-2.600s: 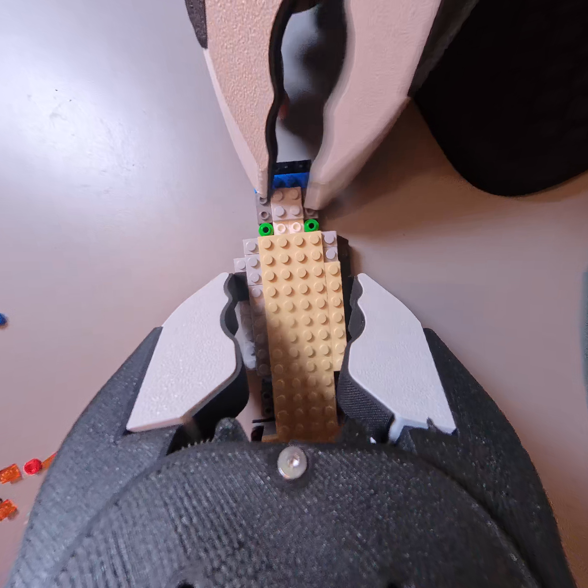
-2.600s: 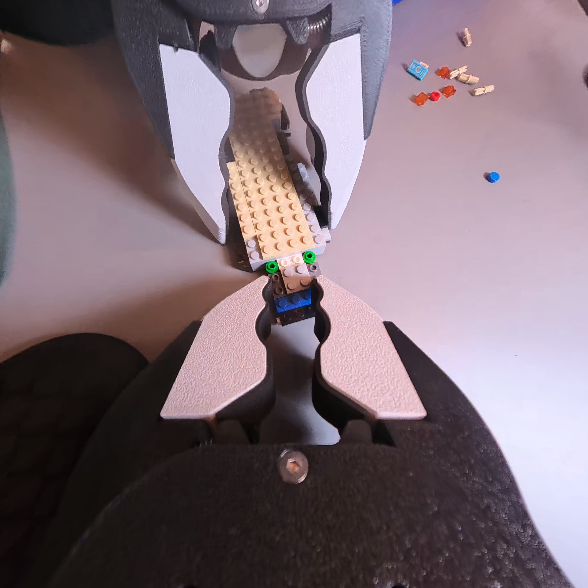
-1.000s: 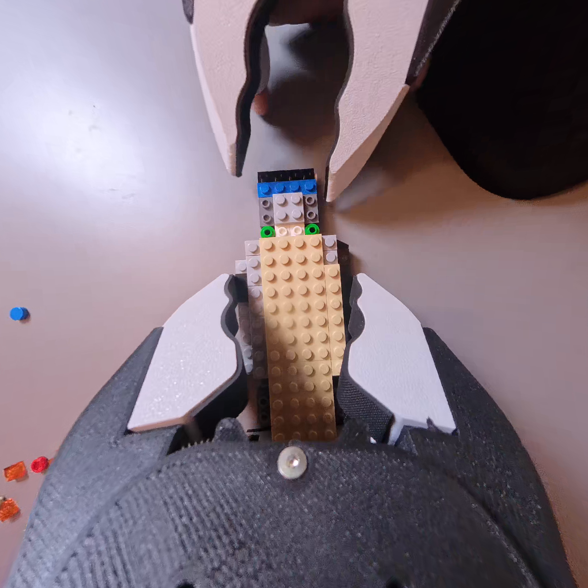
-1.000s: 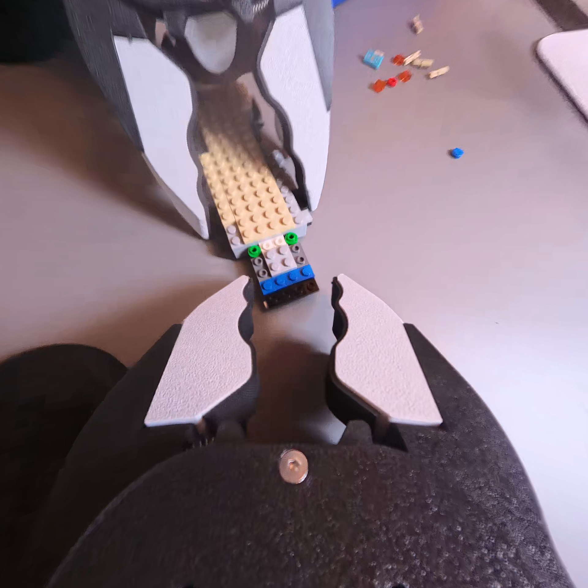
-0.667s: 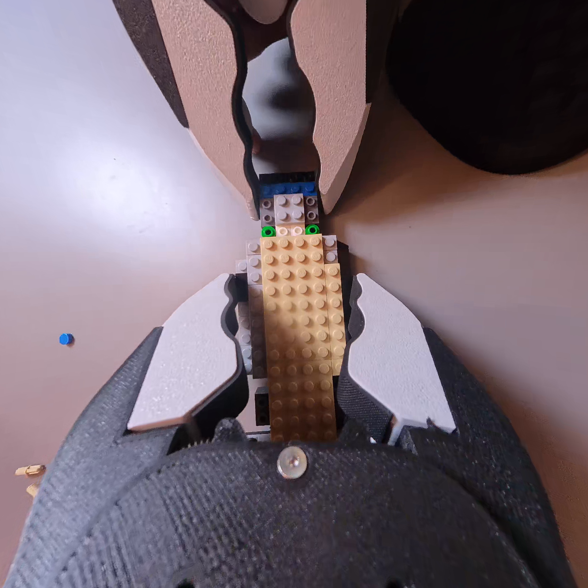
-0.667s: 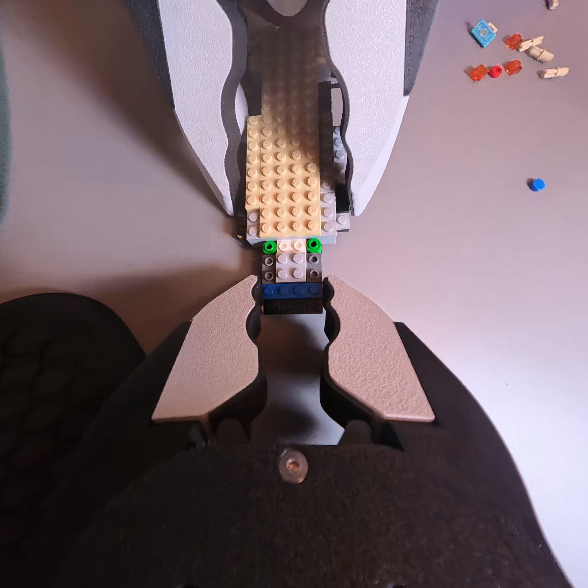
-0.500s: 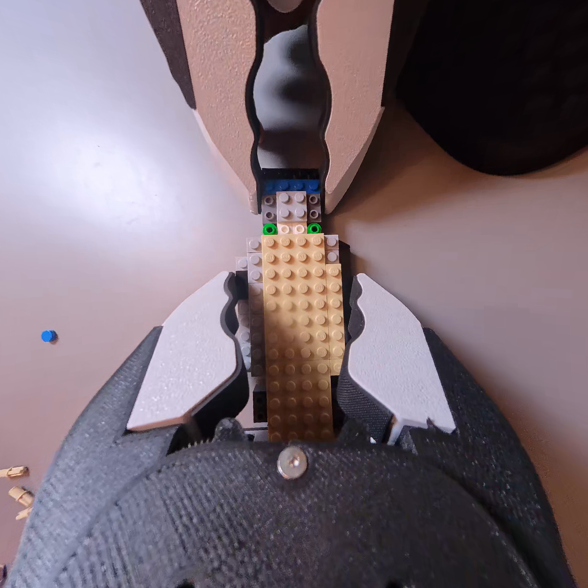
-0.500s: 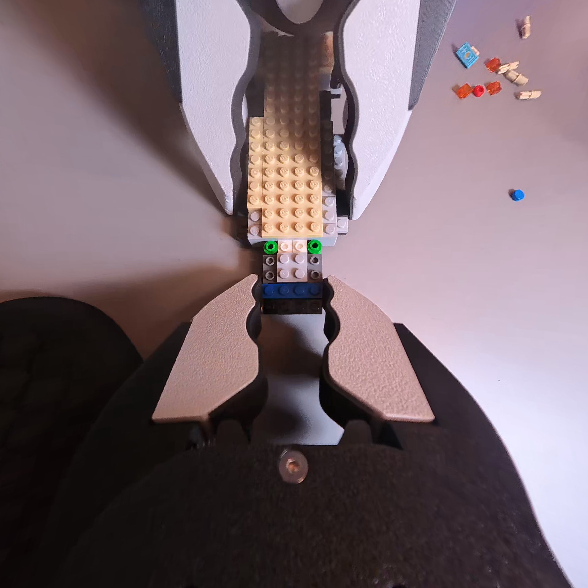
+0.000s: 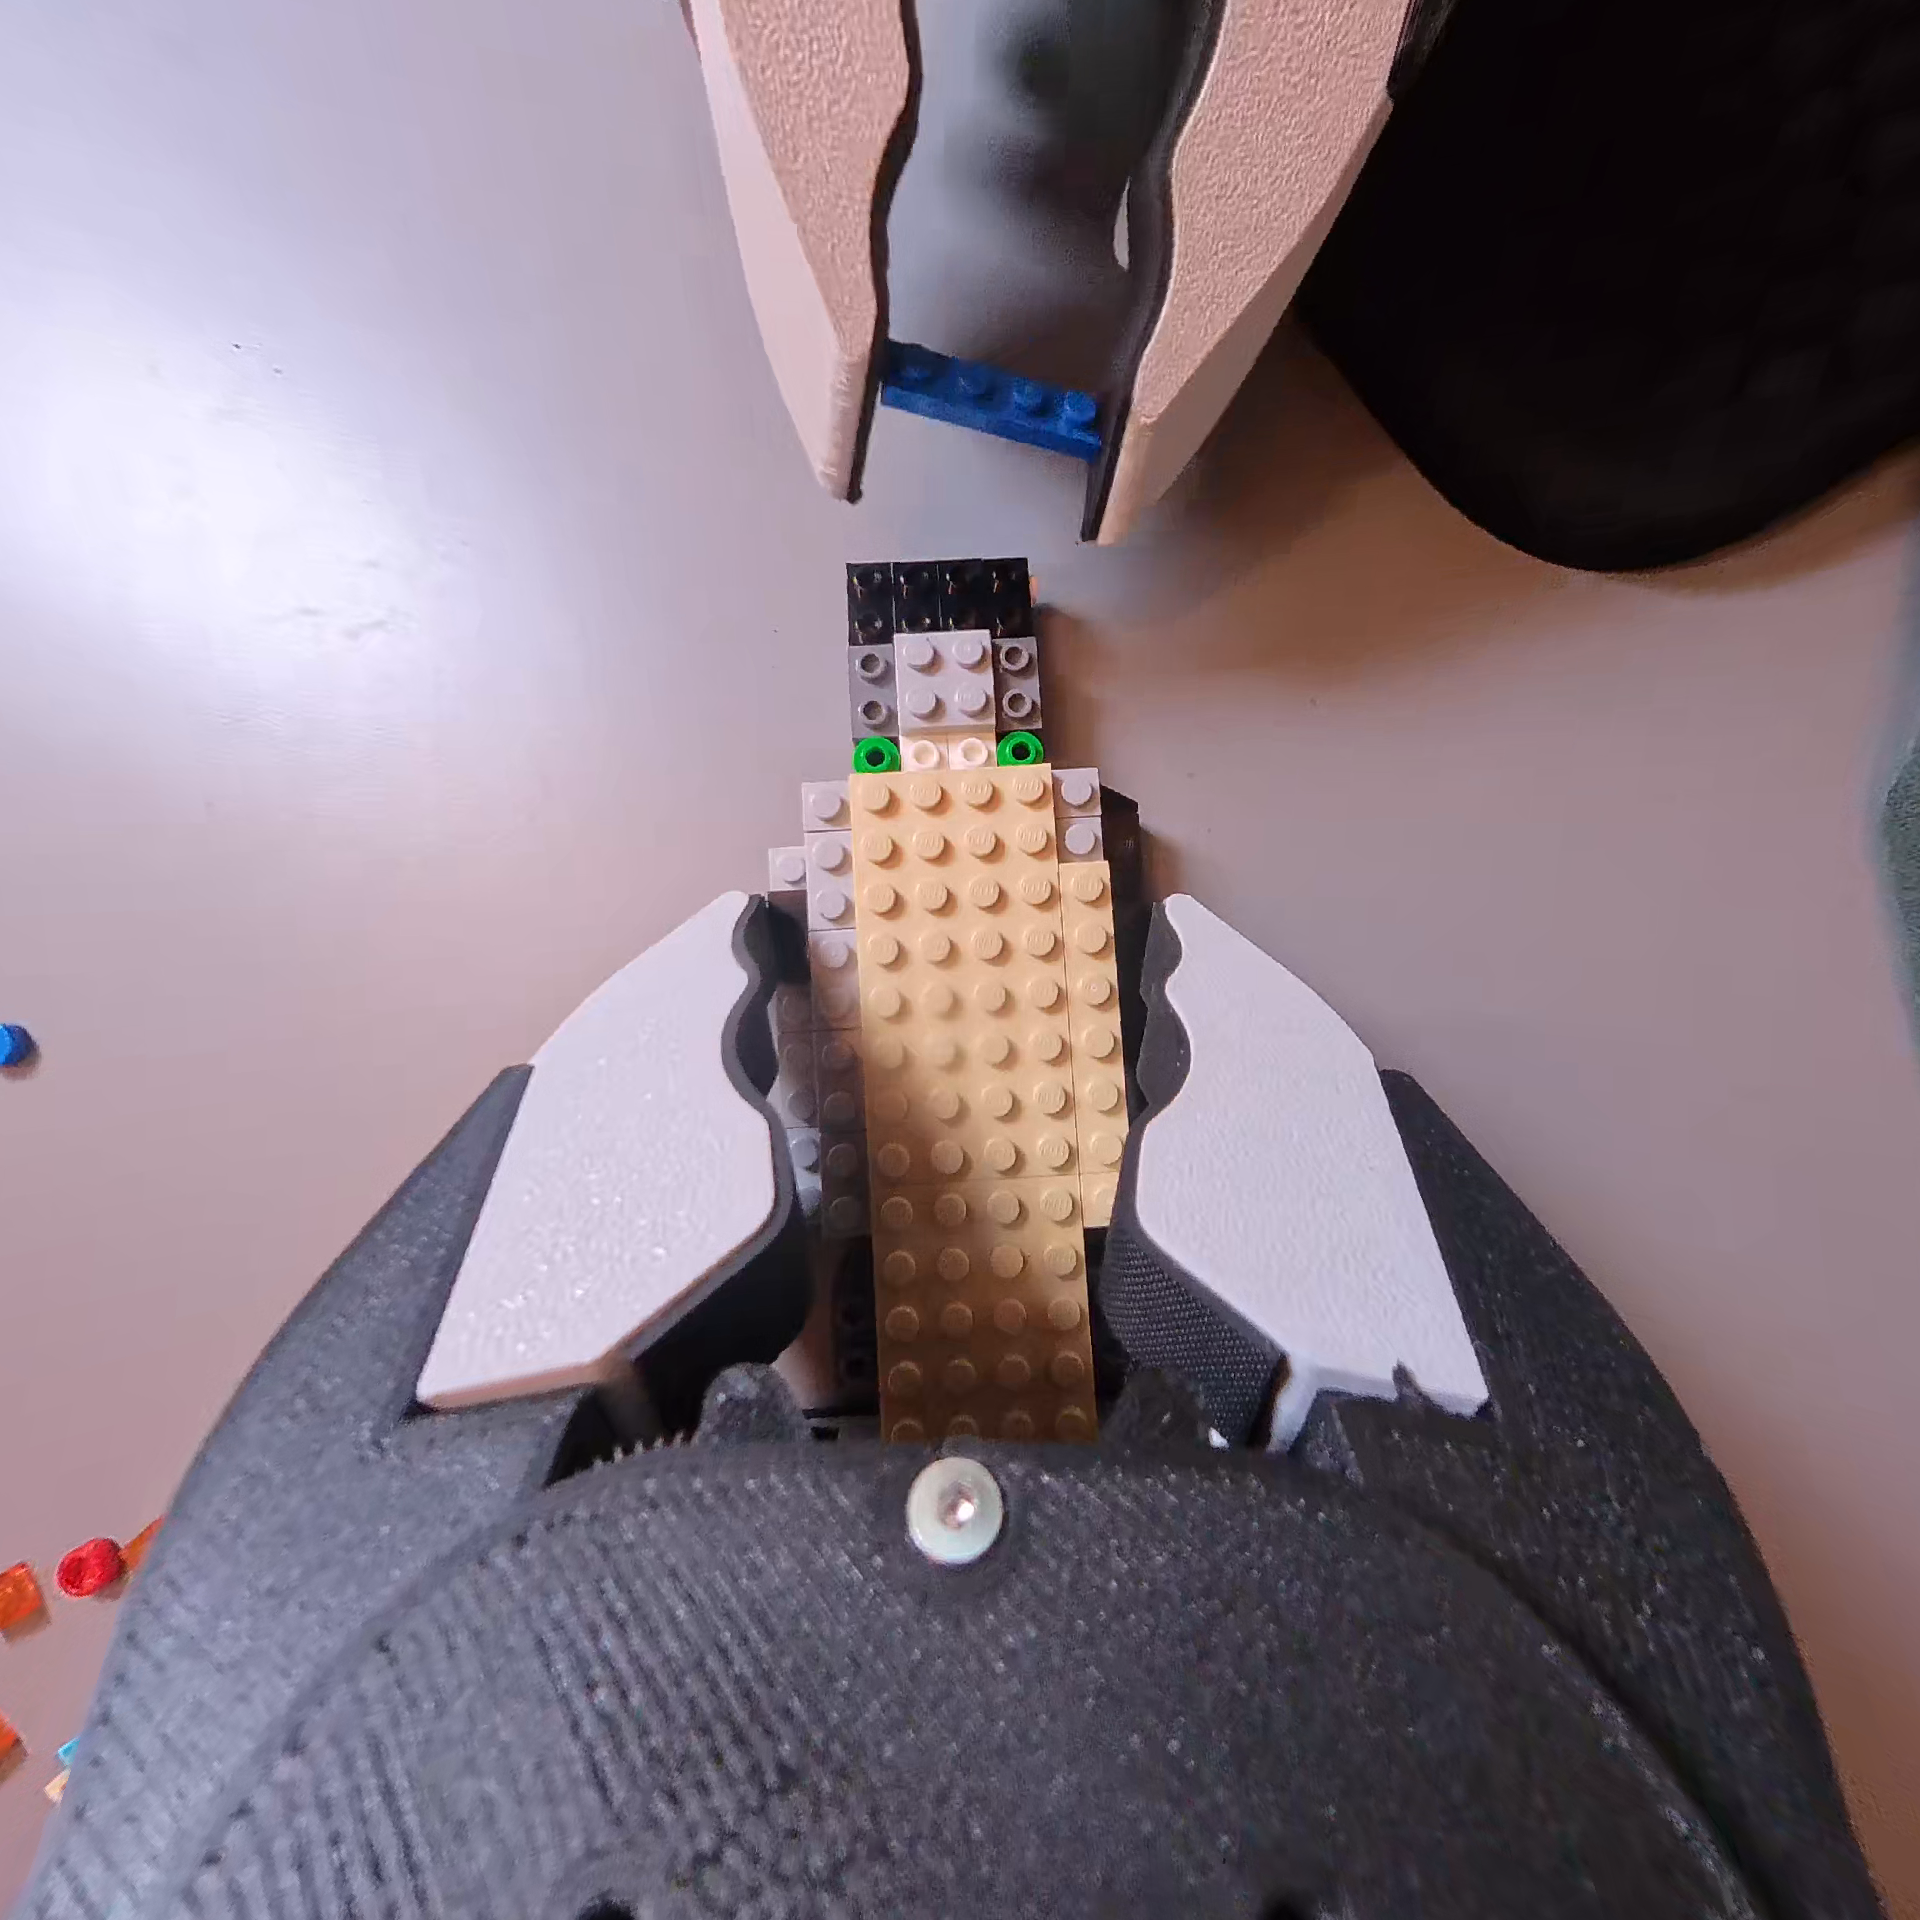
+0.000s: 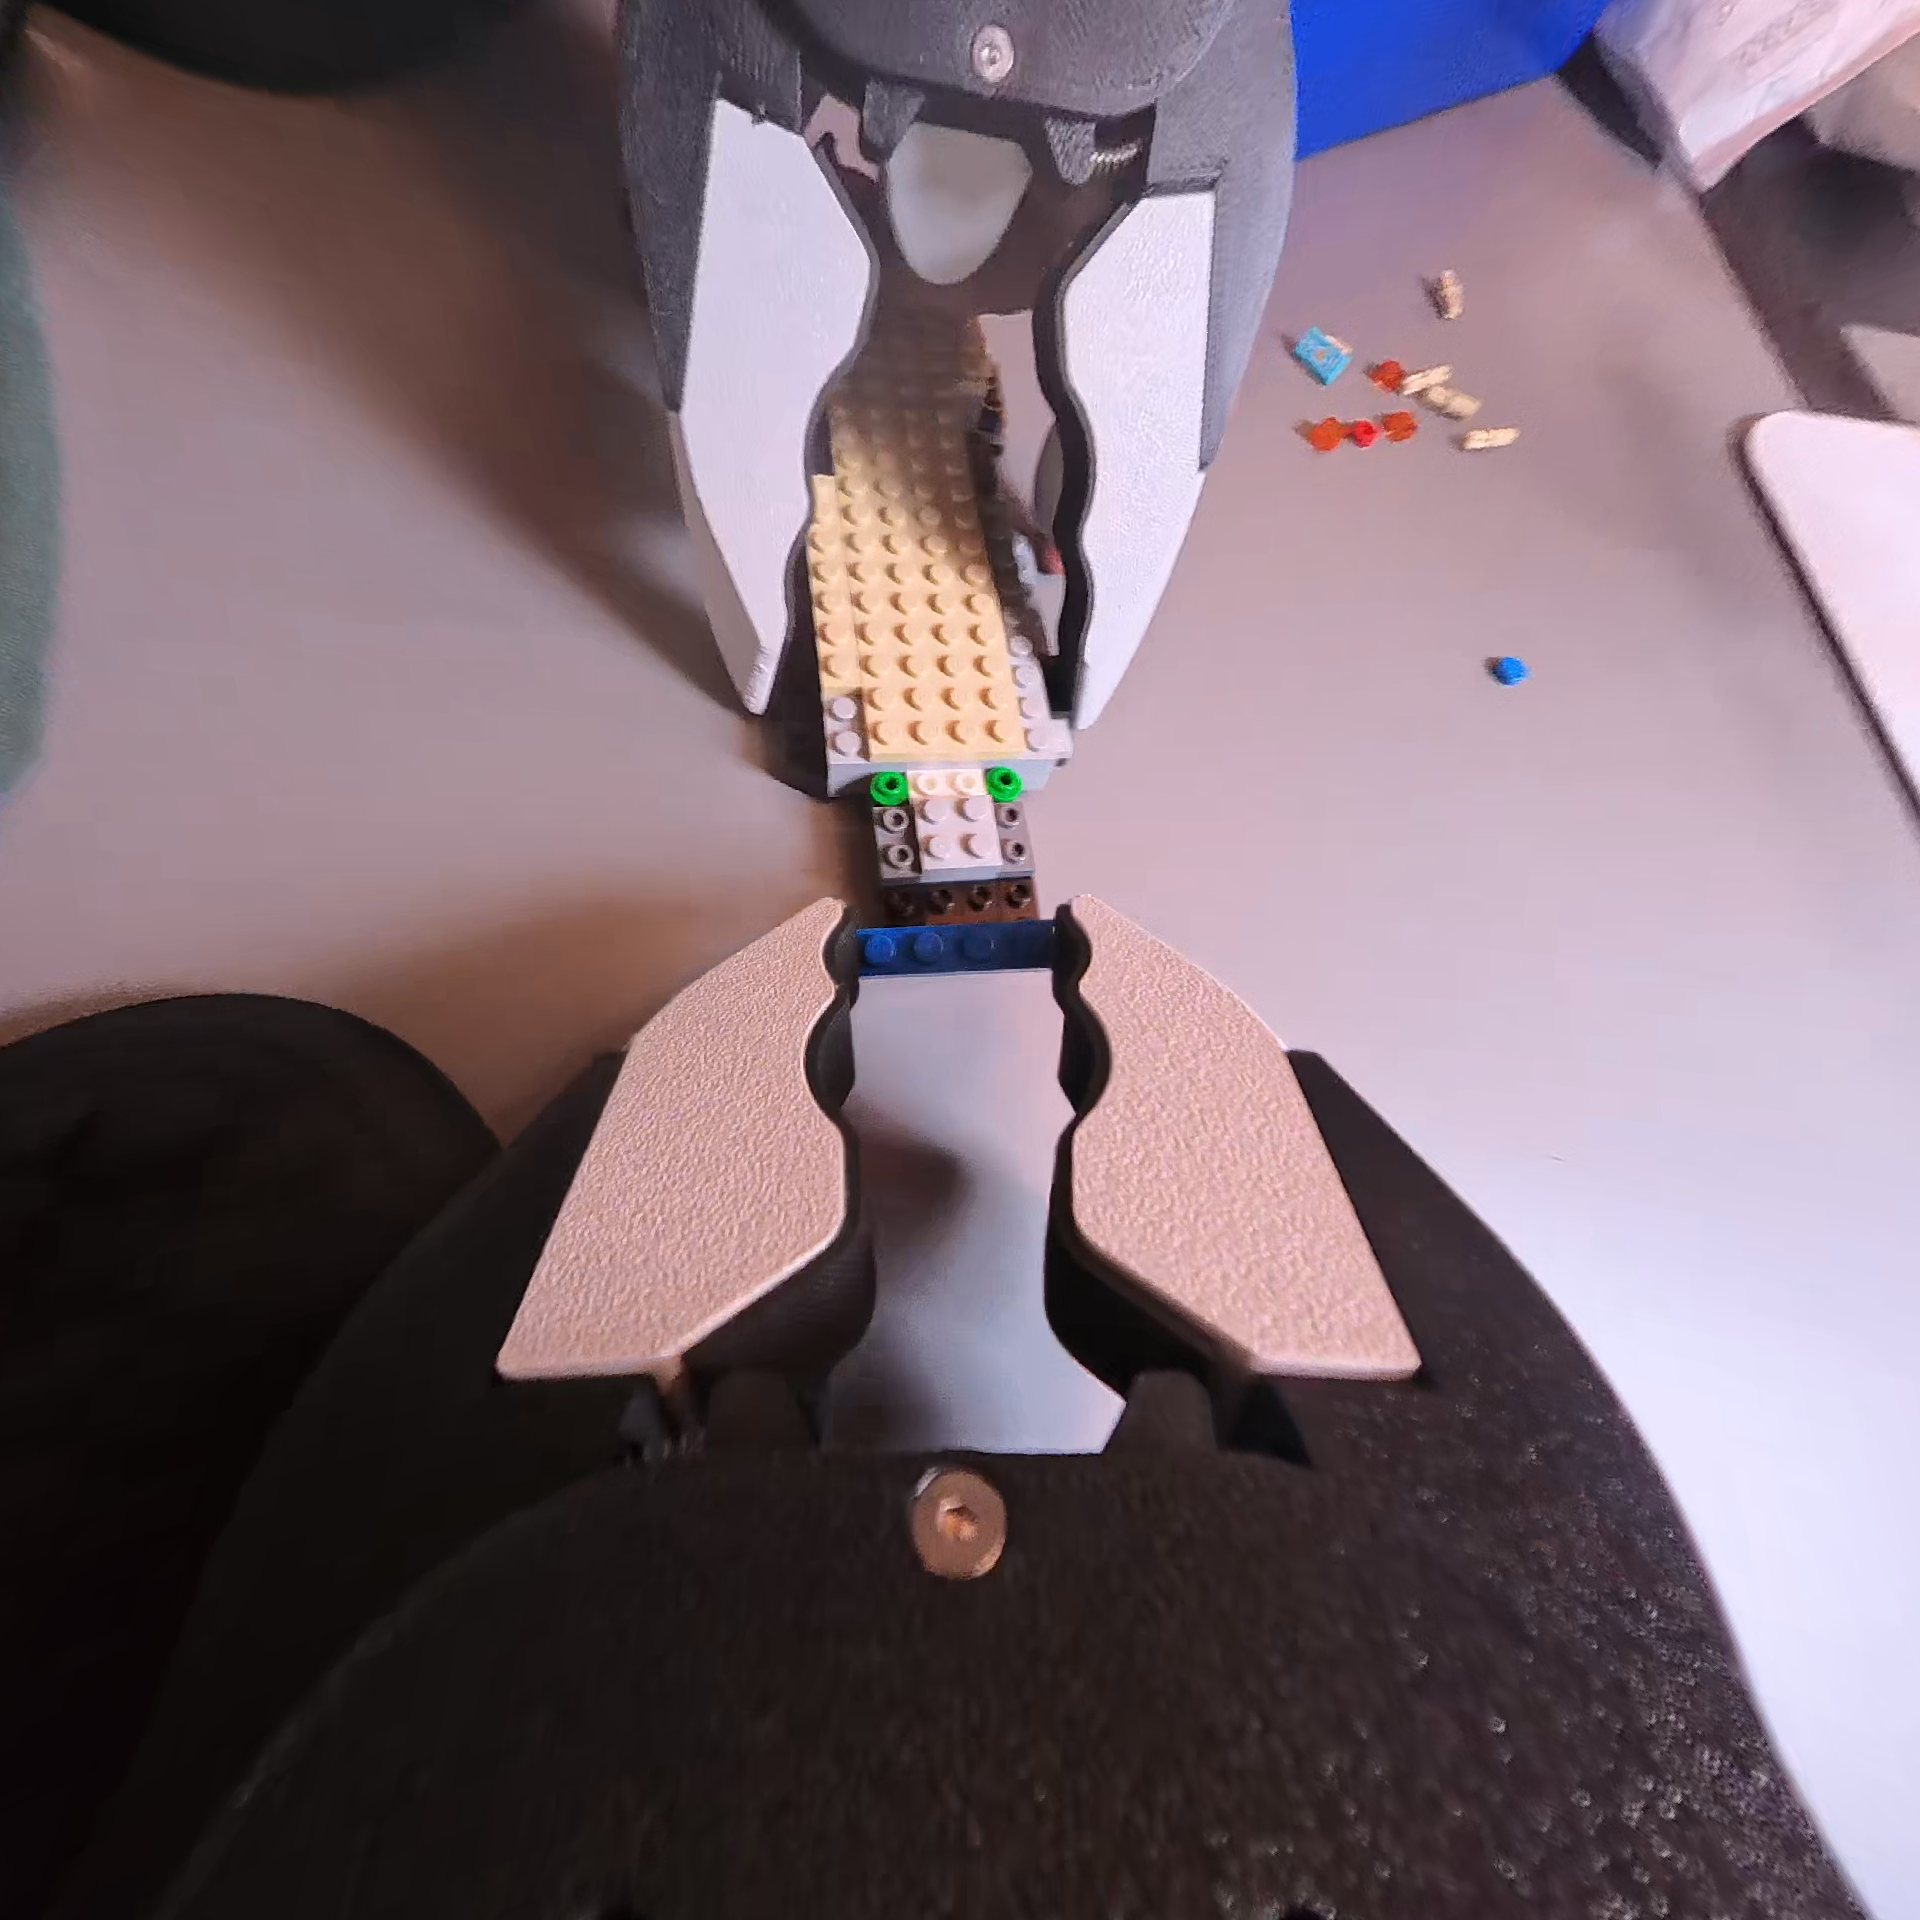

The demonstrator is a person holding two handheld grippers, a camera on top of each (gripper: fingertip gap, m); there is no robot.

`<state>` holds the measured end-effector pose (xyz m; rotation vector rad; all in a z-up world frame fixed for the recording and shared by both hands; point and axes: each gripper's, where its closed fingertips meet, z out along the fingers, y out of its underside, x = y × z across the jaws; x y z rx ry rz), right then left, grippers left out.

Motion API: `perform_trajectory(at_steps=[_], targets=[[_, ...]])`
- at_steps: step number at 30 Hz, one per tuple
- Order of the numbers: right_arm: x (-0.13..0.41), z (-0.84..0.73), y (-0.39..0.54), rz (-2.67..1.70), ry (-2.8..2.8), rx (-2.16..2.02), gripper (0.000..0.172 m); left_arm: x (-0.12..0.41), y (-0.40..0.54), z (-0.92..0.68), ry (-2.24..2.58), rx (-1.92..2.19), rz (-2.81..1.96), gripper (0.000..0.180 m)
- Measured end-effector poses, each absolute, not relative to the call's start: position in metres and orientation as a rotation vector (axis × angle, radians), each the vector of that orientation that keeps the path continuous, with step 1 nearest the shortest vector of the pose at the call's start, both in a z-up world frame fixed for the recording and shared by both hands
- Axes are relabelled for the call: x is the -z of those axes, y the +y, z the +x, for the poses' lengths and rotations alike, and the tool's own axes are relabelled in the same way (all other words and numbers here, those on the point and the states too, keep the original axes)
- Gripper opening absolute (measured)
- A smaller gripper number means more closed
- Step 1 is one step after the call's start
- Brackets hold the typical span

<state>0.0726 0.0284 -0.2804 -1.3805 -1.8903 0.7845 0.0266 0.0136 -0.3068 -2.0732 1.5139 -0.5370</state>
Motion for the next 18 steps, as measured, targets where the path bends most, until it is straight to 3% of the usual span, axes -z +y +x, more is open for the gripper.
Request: perform_trajectory(at_steps=[11,18], targets=[[0.273,0.051,0.000,-1.327,-1.888,-0.860,0.036,0.292,0.025,0.016,1.435,0.511,-2.032,0.071],[0.227,0.035,0.001,-1.085,-1.682,-0.739,0.036,0.214,0.000,0.053,0.862,1.577,-1.913,0.043]])
